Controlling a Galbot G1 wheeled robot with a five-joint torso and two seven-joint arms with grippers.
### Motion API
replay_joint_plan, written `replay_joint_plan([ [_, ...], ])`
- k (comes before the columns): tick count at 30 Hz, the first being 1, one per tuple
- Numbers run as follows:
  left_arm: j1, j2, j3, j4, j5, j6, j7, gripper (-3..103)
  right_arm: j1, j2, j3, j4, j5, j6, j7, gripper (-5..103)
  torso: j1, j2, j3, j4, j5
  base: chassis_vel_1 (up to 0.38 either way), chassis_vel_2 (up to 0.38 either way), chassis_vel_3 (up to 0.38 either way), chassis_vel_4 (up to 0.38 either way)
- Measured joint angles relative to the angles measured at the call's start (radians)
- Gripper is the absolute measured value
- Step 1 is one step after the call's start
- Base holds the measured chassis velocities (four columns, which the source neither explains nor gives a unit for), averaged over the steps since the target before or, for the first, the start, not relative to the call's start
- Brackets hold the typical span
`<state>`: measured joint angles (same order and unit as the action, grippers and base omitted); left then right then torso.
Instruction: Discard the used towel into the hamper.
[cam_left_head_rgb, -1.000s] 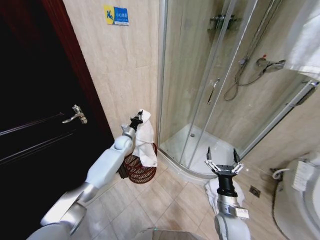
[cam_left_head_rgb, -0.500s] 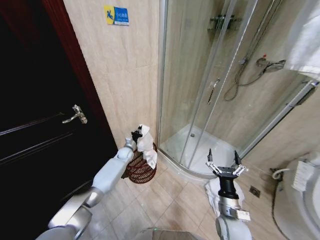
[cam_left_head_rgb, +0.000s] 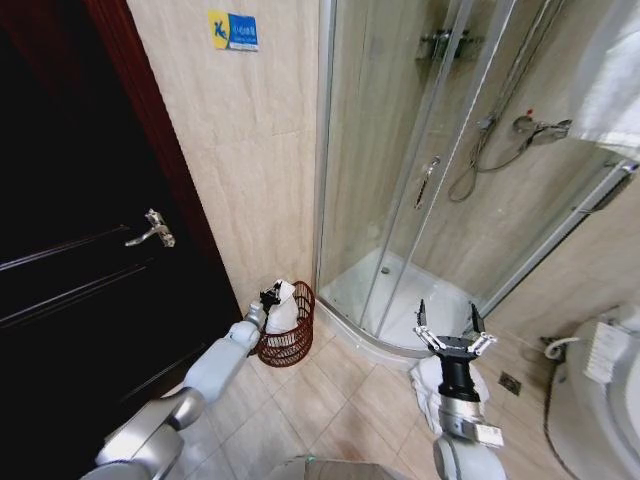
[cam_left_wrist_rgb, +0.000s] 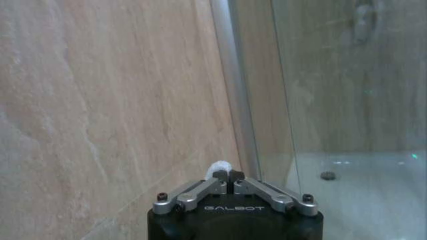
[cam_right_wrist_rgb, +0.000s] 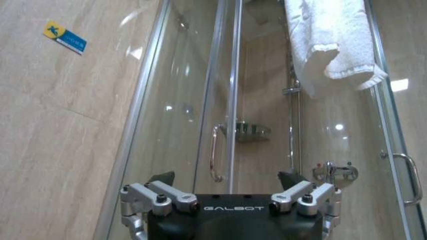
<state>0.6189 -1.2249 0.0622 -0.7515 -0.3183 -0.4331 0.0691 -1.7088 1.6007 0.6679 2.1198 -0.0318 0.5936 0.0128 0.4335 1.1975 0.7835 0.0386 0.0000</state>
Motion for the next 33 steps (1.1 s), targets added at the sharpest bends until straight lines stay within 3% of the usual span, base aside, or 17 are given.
replay_joint_plan([
  [7,-0.041,-0.039,0.016,0.138,0.094,-0.072,-0.013,0,0.000,0.001,-0.001,-0.002,0.002,0.003,0.001,100,0.000,0.000,0.000,-0.0001,-0.0002,0.000,0.000,0.000,0.000],
  [25,-0.113,-0.140,0.042,0.322,0.187,-0.066,-0.060,0,0.003,-0.005,0.006,-0.022,0.010,0.023,0.004,100,0.000,0.000,0.000,-0.0001,0.0001,0.000,0.000,0.000,0.000],
  [33,-0.130,-0.151,0.041,0.360,0.188,-0.042,-0.049,0,0.009,-0.014,0.006,-0.022,0.019,0.023,0.005,100,0.000,0.000,0.000,-0.0002,0.0000,0.000,0.000,0.000,0.000],
])
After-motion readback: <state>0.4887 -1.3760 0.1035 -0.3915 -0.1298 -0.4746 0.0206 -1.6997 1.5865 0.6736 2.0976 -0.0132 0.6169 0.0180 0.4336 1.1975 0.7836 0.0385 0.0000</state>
